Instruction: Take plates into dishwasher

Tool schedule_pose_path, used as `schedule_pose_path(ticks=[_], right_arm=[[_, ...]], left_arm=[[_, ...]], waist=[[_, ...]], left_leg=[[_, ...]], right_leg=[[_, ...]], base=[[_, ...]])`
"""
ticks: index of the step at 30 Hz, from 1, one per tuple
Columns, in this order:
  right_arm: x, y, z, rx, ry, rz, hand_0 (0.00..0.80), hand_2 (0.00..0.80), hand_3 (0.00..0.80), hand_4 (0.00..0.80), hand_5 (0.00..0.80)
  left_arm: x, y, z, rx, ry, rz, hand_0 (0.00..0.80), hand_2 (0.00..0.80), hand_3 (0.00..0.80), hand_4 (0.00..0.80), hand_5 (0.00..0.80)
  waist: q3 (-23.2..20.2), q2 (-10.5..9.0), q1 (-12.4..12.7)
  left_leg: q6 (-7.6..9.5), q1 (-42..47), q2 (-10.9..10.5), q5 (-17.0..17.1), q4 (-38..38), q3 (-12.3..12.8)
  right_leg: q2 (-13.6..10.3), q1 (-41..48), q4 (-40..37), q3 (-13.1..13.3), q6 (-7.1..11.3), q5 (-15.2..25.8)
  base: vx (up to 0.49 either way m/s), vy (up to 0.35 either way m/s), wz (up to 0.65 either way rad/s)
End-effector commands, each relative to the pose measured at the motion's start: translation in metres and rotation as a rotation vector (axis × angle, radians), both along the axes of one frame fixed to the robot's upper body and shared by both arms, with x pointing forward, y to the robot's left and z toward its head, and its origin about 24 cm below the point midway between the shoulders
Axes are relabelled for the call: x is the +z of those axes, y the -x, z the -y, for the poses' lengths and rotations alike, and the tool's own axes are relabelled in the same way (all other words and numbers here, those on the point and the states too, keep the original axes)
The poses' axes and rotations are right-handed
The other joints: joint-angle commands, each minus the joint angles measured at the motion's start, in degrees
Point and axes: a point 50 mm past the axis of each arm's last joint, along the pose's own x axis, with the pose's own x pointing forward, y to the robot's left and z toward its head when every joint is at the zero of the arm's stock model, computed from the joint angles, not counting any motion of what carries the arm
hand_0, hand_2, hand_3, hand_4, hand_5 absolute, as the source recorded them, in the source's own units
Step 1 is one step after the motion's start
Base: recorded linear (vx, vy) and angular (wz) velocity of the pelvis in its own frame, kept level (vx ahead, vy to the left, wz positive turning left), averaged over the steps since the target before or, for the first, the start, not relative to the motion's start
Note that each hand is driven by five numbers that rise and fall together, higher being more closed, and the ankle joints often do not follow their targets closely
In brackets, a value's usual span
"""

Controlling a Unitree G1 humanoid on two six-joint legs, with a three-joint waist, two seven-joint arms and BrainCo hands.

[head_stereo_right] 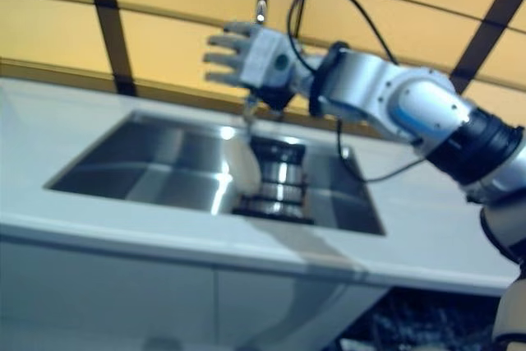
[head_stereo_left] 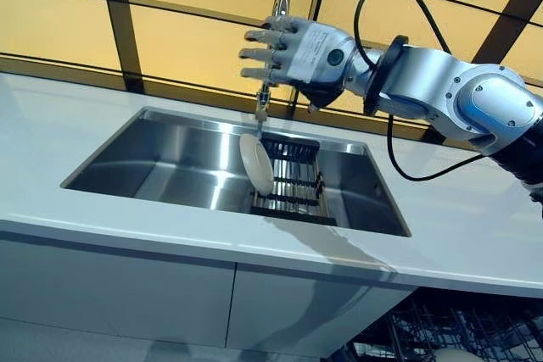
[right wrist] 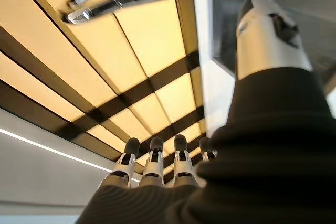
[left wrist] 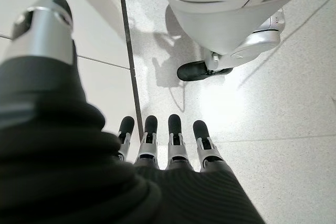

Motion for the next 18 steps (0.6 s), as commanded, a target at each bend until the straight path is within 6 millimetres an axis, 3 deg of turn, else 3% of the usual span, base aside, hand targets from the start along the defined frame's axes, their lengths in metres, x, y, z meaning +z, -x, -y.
schedule_pose_path(ticks=[1,4,10,18], right_arm=[[0.026,0.016,0.017,-0.081,0.027,0.095,0.000,0.000,0.000,0.000,0.000],[0.021,0.021,0.013,-0.053,0.082,0.081,0.000,0.000,0.000,0.000,0.000],[0.022,0.024,0.005,-0.042,0.147,0.078,0.000,0.000,0.000,0.000,0.000],[0.020,0.020,-0.005,-0.080,0.201,0.101,0.000,0.000,0.000,0.000,0.000]], left_arm=[[0.001,-0.006,0.002,0.003,-0.070,0.064,0.000,0.000,0.000,0.000,0.000],[-0.003,-0.001,0.010,0.016,-0.061,0.068,0.000,0.000,0.000,0.000,0.000],[0.007,-0.002,-0.012,0.051,-0.061,0.068,0.000,0.000,0.000,0.000,0.000],[0.014,-0.011,-0.020,0.070,-0.048,0.110,0.000,0.000,0.000,0.000,0.000]], waist=[[0.27,-3.84,1.93],[1.15,-3.78,2.03],[2.15,-3.79,2.82],[4.87,-3.51,3.82]], left_leg=[[0.09,-0.37,0.12,-2.78,-0.11,-1.54],[-0.16,-0.34,0.02,-2.66,-0.11,-2.03],[-0.32,-1.89,0.13,-2.10,-0.11,-2.83],[-0.64,-5.26,0.45,-1.00,-0.11,-3.67]], right_leg=[[-1.98,0.57,0.15,-1.10,6.45,1.52],[-2.10,0.84,0.17,-1.64,6.20,1.35],[-1.99,0.08,0.12,-2.25,6.10,1.19],[-1.66,-2.21,0.12,-2.74,5.54,1.05]], base=[[-0.028,-0.064,0.04],[0.006,0.046,0.06],[-0.002,0.024,0.14],[-0.093,-0.001,0.06]])
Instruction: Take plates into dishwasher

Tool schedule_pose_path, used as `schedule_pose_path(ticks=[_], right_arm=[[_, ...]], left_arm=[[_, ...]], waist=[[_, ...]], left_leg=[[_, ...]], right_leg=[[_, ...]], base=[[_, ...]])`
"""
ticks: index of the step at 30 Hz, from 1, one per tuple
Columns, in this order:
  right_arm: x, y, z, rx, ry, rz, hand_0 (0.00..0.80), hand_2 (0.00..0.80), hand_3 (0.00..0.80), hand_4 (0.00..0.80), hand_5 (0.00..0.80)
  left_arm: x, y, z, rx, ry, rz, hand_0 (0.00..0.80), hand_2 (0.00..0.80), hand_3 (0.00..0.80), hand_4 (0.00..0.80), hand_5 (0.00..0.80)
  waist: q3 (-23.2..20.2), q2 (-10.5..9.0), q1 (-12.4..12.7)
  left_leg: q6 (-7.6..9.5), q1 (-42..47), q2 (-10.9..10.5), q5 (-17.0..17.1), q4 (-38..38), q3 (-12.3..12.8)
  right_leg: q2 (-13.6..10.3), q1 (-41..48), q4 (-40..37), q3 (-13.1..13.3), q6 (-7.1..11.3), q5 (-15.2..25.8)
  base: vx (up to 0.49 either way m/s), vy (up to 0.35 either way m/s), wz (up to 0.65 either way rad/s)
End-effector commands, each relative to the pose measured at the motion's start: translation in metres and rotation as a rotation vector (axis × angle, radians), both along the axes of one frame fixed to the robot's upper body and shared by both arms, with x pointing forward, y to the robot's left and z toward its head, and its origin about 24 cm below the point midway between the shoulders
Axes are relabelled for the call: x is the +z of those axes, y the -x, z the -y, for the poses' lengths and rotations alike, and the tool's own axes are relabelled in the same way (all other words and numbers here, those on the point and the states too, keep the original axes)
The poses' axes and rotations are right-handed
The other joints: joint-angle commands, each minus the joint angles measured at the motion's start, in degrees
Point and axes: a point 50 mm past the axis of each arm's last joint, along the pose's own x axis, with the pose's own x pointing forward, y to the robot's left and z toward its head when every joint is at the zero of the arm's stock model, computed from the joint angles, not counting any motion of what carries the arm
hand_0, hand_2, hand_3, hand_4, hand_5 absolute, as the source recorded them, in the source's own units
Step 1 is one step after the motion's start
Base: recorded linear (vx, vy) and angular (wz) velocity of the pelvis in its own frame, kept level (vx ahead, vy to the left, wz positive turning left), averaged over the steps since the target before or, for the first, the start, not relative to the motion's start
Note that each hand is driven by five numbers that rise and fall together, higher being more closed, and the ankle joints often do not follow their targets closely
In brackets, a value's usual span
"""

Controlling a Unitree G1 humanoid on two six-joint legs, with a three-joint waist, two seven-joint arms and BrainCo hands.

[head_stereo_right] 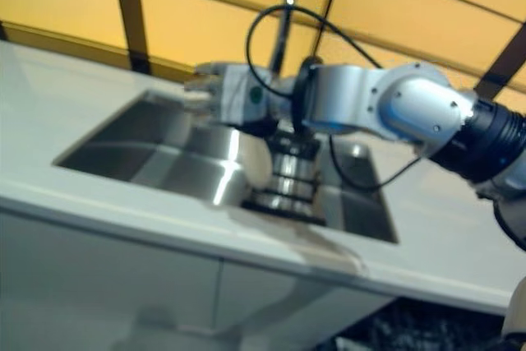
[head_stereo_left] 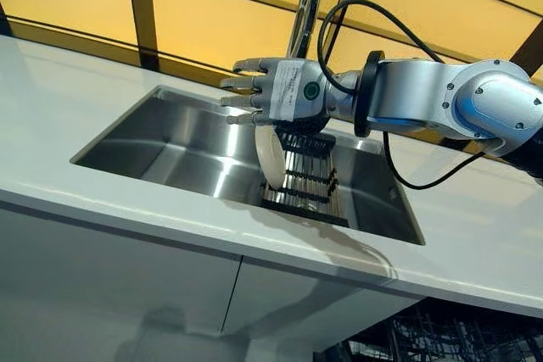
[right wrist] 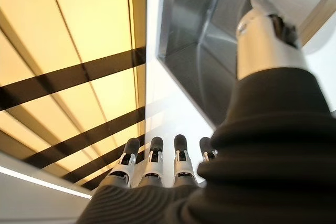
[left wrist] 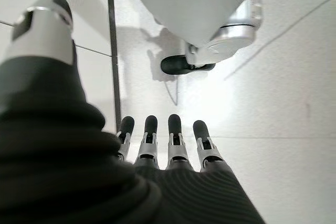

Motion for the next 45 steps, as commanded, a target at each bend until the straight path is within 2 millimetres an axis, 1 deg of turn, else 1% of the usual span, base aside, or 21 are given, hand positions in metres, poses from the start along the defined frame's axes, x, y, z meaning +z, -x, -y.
schedule_pose_path(ticks=[1,5,6,11,15,16,17,18,19,20,23,27,33,39,45], right_arm=[[0.037,0.001,0.009,-0.105,-0.019,0.137,0.000,0.000,0.000,0.000,0.000],[0.032,-0.011,0.011,-0.155,-0.043,0.092,0.000,0.000,0.000,0.000,0.000],[0.032,-0.012,0.011,-0.155,-0.043,0.091,0.000,0.000,0.000,0.000,0.000],[0.014,-0.034,0.017,-0.224,-0.057,0.046,0.000,0.000,0.000,0.000,0.000],[0.006,-0.046,0.023,-0.268,-0.061,0.046,0.000,0.000,0.000,0.000,0.000],[0.004,-0.050,0.025,-0.280,-0.066,0.047,0.000,0.000,0.000,0.000,0.000],[-0.003,-0.058,0.034,-0.294,-0.087,0.064,0.000,0.000,0.000,0.000,0.000],[-0.005,-0.060,0.035,-0.299,-0.095,0.076,0.000,0.000,0.000,0.000,0.000],[-0.005,-0.061,0.035,-0.303,-0.099,0.081,0.000,0.000,0.000,0.000,0.000],[-0.002,-0.064,0.036,-0.330,-0.107,0.097,0.000,0.000,0.000,0.000,0.000],[0.003,-0.068,0.040,-0.358,-0.096,0.118,0.000,0.000,0.000,0.000,0.000],[0.005,-0.069,0.046,-0.360,-0.077,0.130,0.000,0.000,0.000,0.000,0.000],[0.004,-0.065,0.044,-0.334,-0.045,0.144,0.000,0.000,0.000,0.000,0.000],[0.008,-0.062,0.040,-0.316,-0.046,0.157,0.000,0.000,0.000,0.000,0.000],[0.012,-0.058,0.039,-0.292,-0.053,0.162,0.000,0.000,0.000,0.000,0.000]], left_arm=[[0.012,-0.023,-0.008,0.012,0.016,0.094,0.000,0.000,0.000,0.000,0.000],[0.013,-0.026,-0.006,0.004,0.031,0.111,0.000,0.000,0.000,0.000,0.000],[0.013,-0.026,-0.006,0.004,0.031,0.111,0.000,0.000,0.000,0.000,0.000],[0.013,-0.035,0.003,0.013,0.058,0.135,0.000,0.000,0.000,0.000,0.000],[0.013,-0.038,0.004,0.015,0.065,0.135,0.000,0.000,0.000,0.000,0.000],[0.020,-0.050,0.008,0.004,0.110,0.271,0.000,0.000,0.000,0.000,0.000],[0.018,-0.054,0.014,0.012,0.106,0.277,0.000,0.000,0.000,0.000,0.000],[0.017,-0.056,0.018,0.014,0.105,0.278,0.000,0.000,0.000,0.000,0.000],[0.017,-0.057,0.020,0.015,0.105,0.278,0.000,0.000,0.000,0.000,0.000],[0.019,-0.063,0.023,0.007,0.107,0.280,0.000,0.000,0.000,0.000,0.000],[0.023,-0.068,0.023,0.004,0.116,0.285,0.000,0.000,0.000,0.000,0.000],[0.026,-0.067,0.018,0.005,0.131,0.287,0.000,0.000,0.000,0.000,0.000],[0.026,-0.064,0.014,0.016,0.145,0.279,0.000,0.000,0.000,0.000,0.000],[0.023,-0.057,0.010,0.025,0.152,0.266,0.000,0.000,0.000,0.000,0.000],[0.021,-0.049,0.006,0.024,0.143,0.259,0.000,0.000,0.000,0.000,0.000]], waist=[[3.82,-1.35,1.67],[4.99,-0.85,2.20],[4.97,-0.86,2.19],[6.29,0.42,2.70],[6.92,1.23,3.01],[7.15,1.49,3.07],[7.69,1.41,2.87],[8.03,1.46,2.80],[8.18,1.48,2.79],[8.69,1.86,3.01],[8.87,2.47,3.08],[8.78,3.15,2.92],[8.85,3.73,2.71],[9.01,3.71,2.92],[8.60,3.09,3.26]], left_leg=[[0.19,-0.37,-0.08,-1.85,-0.24,-0.91],[0.10,-1.30,-0.18,-1.47,-0.24,-1.29],[0.10,-1.31,-0.17,-1.46,-0.24,-1.29],[-0.05,-2.18,-0.21,-0.99,-0.24,-1.52],[-0.12,-2.70,-0.36,-0.65,-0.24,-1.94],[-0.15,-2.92,-0.41,-0.52,-0.24,-2.00],[-0.23,-3.38,-0.27,-0.46,-0.24,-1.86],[-0.29,-3.59,-0.26,-0.41,-0.24,-1.86],[-0.31,-3.65,-0.26,-0.39,-0.24,-1.86],[-0.36,-4.11,-0.45,-0.12,-0.24,-2.14],[-0.47,-4.92,-0.67,0.30,-0.24,-2.27],[-0.59,-5.31,-0.72,0.64,-0.24,-2.11],[-0.63,-5.05,-0.48,0.68,-0.24,-1.82],[-0.72,-5.00,-0.33,0.78,-0.24,-1.84],[-0.79,-4.63,-0.26,0.63,-0.24,-1.84]], right_leg=[[-2.28,1.16,0.08,-0.66,4.83,1.75],[-2.33,0.48,0.08,-1.11,4.48,1.66],[-2.33,0.47,0.08,-1.11,4.47,1.67],[-2.65,-0.20,0.08,-1.44,4.08,1.61],[-2.85,-0.50,0.08,-1.57,3.85,1.55],[-2.93,-0.70,0.08,-1.64,3.79,1.61],[-2.78,-1.06,0.08,-1.63,3.51,1.60],[-2.77,-1.30,0.08,-1.49,3.52,1.66],[-2.78,-1.37,0.08,-1.45,3.53,1.67],[-2.84,-1.73,0.08,-1.50,3.45,1.76],[-3.01,-2.51,0.08,-1.70,3.49,1.96],[-3.22,-2.91,0.08,-1.85,3.52,2.13],[-3.32,-2.80,0.08,-1.95,3.39,2.08],[-3.20,-2.62,0.08,-2.04,3.31,2.00],[-3.20,-2.12,0.08,-2.42,3.39,1.85]], base=[[-0.053,0.008,0.11],[-0.042,0.022,0.08],[-0.028,0.028,0.03],[-0.019,0.034,0.05],[0.006,0.013,0.02],[0.000,0.000,0.00],[0.000,0.000,0.00],[-0.016,-0.039,0.01],[-0.027,-0.025,0.03],[-0.032,-0.011,0.06],[-0.027,0.019,0.04],[0.001,0.041,0.01],[0.006,0.011,0.01],[0.000,0.000,0.00],[0.006,-0.007,0.02]])
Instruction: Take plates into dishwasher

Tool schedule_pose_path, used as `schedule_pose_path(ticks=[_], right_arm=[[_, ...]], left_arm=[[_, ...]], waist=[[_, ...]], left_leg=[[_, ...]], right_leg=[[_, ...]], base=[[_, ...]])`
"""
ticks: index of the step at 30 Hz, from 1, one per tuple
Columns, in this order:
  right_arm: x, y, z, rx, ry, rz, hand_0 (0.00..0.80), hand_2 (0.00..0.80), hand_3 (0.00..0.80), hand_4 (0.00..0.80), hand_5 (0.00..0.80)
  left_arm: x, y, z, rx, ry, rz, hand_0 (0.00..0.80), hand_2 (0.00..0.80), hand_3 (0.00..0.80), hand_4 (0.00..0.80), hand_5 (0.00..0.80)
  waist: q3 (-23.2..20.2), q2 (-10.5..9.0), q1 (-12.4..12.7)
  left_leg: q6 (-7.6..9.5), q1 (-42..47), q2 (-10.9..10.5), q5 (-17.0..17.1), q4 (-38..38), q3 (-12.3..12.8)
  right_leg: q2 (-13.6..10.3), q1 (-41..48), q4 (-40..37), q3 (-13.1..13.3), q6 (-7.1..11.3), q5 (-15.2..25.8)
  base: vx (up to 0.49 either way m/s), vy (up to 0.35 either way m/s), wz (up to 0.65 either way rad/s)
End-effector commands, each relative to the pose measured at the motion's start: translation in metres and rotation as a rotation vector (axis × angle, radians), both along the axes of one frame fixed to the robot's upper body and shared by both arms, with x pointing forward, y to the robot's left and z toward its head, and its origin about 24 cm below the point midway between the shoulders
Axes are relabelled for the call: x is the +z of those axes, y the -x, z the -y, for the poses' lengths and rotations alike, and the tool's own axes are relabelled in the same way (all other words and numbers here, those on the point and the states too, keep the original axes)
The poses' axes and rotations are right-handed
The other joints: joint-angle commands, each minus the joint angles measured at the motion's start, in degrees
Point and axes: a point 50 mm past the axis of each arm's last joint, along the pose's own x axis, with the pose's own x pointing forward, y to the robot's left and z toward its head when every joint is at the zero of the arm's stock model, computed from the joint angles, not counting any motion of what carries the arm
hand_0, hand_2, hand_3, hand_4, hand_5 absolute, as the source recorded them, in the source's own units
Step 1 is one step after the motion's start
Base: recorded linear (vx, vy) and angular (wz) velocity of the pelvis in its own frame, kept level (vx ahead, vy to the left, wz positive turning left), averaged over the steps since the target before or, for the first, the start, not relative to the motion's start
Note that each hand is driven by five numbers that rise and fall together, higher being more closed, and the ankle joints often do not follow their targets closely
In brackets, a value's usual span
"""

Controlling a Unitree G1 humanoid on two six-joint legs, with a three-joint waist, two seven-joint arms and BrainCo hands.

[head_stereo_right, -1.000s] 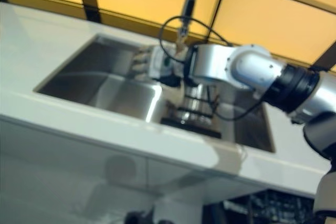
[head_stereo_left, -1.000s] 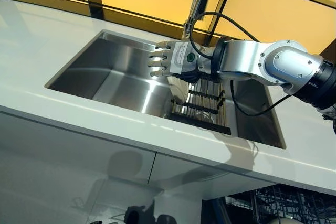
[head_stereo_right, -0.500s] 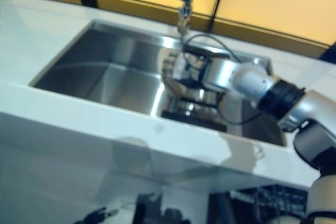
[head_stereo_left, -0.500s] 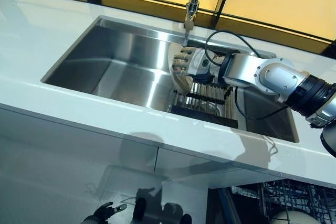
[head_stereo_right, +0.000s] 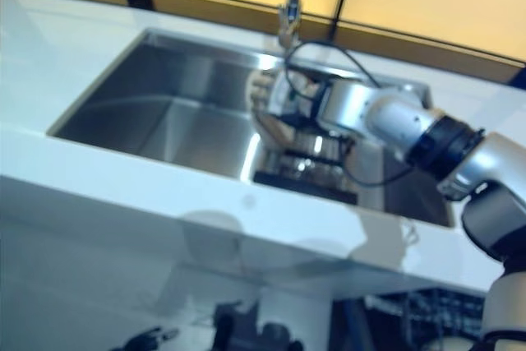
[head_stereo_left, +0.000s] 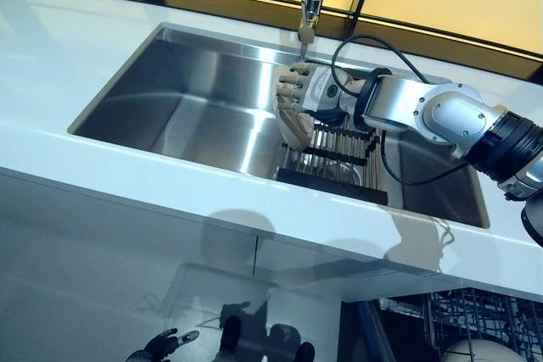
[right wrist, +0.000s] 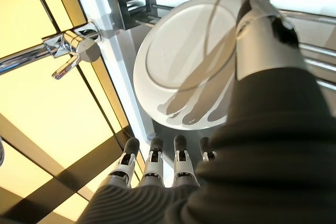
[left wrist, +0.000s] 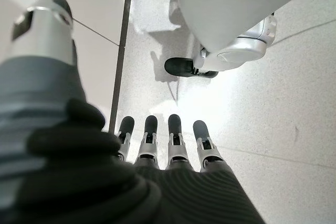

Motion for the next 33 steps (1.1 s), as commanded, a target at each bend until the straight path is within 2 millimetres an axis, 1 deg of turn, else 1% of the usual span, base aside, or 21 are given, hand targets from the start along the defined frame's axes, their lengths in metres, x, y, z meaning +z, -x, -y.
schedule_pose_path(ticks=[1,8,14,20,23,29,33], right_arm=[[0.033,0.015,-0.001,0.036,0.015,0.121,0.000,0.000,0.000,0.000,0.000],[0.034,0.019,-0.002,0.057,0.014,0.111,0.000,0.000,0.000,0.000,0.000],[0.033,0.023,-0.009,0.070,0.018,0.087,0.000,0.000,0.000,0.000,0.000],[0.032,0.024,-0.016,0.072,0.030,0.092,0.000,0.000,0.000,0.000,0.000],[0.031,0.024,-0.017,0.070,0.036,0.090,0.000,0.000,0.000,0.000,0.000],[0.032,0.025,-0.016,0.077,0.033,0.089,0.000,0.000,0.000,0.000,0.000],[0.033,0.026,-0.021,0.080,0.042,0.096,0.000,0.000,0.000,0.000,0.000]], left_arm=[[0.003,0.004,-0.012,-0.006,-0.031,0.006,0.000,0.000,0.000,0.000,0.000],[0.000,0.013,-0.015,-0.008,-0.038,-0.016,0.000,0.000,0.000,0.000,0.000],[-0.002,0.019,-0.017,0.005,-0.033,-0.029,0.000,0.000,0.000,0.000,0.000],[0.001,0.015,-0.019,0.016,-0.033,0.006,0.000,0.000,0.000,0.000,0.000],[0.003,0.012,-0.020,0.028,-0.036,0.026,0.000,0.000,0.000,0.000,0.000],[0.005,0.012,-0.022,0.033,-0.039,0.035,0.000,0.000,0.000,0.000,0.000],[0.007,0.008,-0.022,0.047,-0.042,0.061,0.000,0.000,0.000,0.000,0.000]], waist=[[-1.22,-3.26,1.62],[-2.36,-3.68,1.83],[-2.58,-3.76,2.23],[-1.57,-3.95,2.68],[-1.14,-4.21,2.95],[-0.59,-4.49,3.30],[0.15,-4.54,3.46]], left_leg=[[-0.71,0.13,-0.11,-0.98,-0.31,1.08],[-0.75,0.95,-0.19,-1.18,-0.31,0.99],[-0.78,1.32,-0.15,-1.30,-0.31,0.86],[-0.78,0.58,-0.10,-1.13,-0.31,0.64],[-0.76,0.33,-0.09,-1.11,-0.31,0.52],[-0.70,0.12,-0.07,-1.08,-0.31,0.39],[-0.69,-0.41,-0.01,-0.96,-0.31,0.39]], right_leg=[[-3.30,1.24,-0.06,-0.79,4.47,1.13],[-3.40,2.20,-0.06,-1.14,4.65,0.91],[-3.40,2.58,-0.06,-1.15,4.64,0.75],[-3.26,1.95,-0.06,-1.26,4.54,0.87],[-3.27,1.81,-0.06,-1.48,4.52,0.85],[-3.31,1.65,-0.06,-1.77,4.47,0.99],[-3.37,1.10,-0.06,-1.81,4.47,1.20]], base=[[0.012,-0.007,0.05],[0.024,0.002,0.02],[0.014,0.007,0.00],[-0.023,-0.005,0.00],[-0.016,-0.014,0.05],[0.003,-0.005,0.02],[0.000,0.000,0.00]])
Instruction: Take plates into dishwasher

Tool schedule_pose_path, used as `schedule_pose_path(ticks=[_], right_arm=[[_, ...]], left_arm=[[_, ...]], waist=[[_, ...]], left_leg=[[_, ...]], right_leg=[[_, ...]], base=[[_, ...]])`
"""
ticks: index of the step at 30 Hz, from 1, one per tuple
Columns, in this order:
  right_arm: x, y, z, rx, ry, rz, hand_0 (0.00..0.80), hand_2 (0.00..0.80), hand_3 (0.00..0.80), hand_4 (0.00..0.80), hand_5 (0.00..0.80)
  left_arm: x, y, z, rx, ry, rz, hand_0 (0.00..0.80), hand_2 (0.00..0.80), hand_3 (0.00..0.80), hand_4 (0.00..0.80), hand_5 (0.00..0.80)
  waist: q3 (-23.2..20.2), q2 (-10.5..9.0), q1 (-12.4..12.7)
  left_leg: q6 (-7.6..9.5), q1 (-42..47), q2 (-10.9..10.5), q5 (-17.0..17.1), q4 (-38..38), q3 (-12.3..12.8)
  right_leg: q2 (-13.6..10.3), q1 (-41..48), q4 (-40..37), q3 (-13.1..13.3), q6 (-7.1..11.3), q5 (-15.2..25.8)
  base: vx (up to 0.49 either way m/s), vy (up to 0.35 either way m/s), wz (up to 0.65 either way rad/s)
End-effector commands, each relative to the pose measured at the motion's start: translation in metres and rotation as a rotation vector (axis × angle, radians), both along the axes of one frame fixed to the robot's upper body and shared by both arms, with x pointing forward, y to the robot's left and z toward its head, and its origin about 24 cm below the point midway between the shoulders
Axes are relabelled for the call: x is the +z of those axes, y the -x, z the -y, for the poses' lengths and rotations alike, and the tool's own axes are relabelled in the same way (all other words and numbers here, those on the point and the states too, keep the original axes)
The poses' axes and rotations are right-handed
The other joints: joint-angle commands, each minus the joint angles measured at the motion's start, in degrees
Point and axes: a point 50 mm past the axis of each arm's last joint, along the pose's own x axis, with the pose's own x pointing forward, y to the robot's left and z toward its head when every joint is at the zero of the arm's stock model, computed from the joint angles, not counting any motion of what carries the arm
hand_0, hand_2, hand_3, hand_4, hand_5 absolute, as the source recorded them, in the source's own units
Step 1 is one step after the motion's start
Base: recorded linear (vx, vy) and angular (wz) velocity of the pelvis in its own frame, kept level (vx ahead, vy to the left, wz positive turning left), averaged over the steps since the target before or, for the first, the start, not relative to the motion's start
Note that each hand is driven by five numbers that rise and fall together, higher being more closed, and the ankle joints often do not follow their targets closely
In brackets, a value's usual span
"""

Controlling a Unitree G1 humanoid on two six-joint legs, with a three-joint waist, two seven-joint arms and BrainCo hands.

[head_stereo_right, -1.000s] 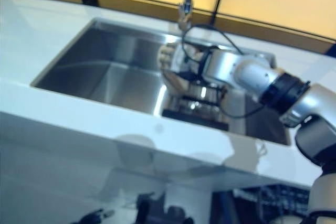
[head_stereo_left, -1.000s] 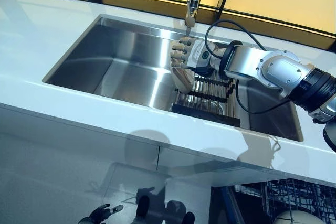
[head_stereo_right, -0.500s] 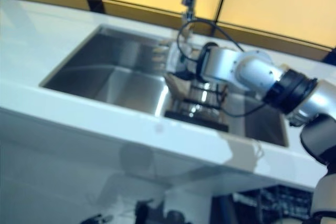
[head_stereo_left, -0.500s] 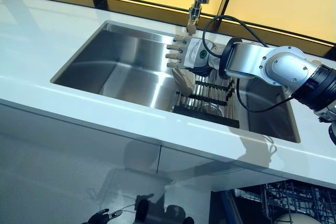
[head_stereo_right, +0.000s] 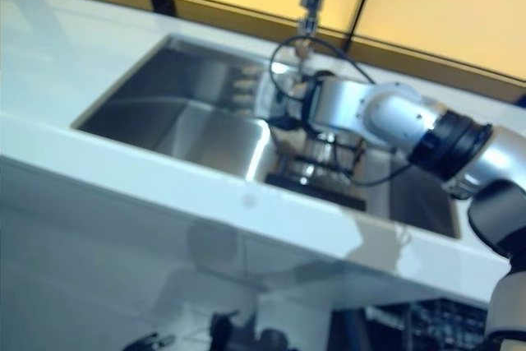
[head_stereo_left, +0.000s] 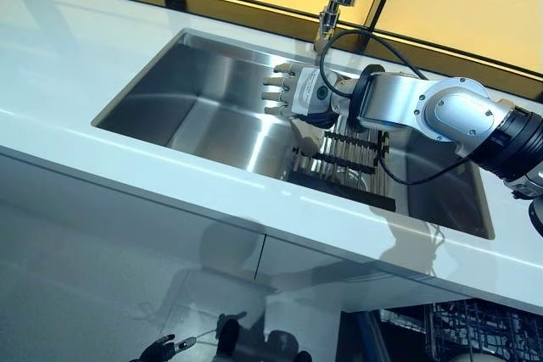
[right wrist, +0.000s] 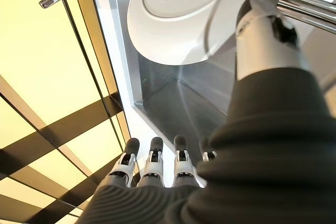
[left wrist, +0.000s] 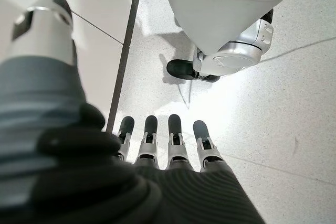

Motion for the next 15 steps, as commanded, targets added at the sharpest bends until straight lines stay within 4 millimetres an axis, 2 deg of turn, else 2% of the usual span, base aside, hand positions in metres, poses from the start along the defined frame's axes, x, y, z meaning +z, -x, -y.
schedule_pose_path(ticks=[1,15], right_arm=[[0.0303,0.0071,-0.0035,-0.011,-0.013,0.095,0.000,0.000,0.000,0.000,0.000],[0.0287,0.0057,-0.0040,-0.050,0.041,0.112,0.000,0.000,0.000,0.000,0.000]], left_arm=[[0.0105,-0.0065,-0.0174,0.038,-0.044,0.058,0.000,0.000,0.000,0.000,0.000],[0.0177,-0.0150,-0.0220,0.078,-0.047,0.109,0.000,0.000,0.000,0.000,0.000]], waist=[[0.95,-3.39,1.94],[3.76,-4.36,2.60]], left_leg=[[-0.54,-1.08,-0.01,-1.24,-0.43,1.22],[-0.44,-2.47,0.28,-1.04,-0.43,1.26]], right_leg=[[-3.44,-0.24,-0.09,-1.09,4.62,1.40],[-3.41,-1.68,0.12,-1.48,4.78,1.93]], base=[[0.000,0.000,0.00],[-0.002,-0.002,0.01]])
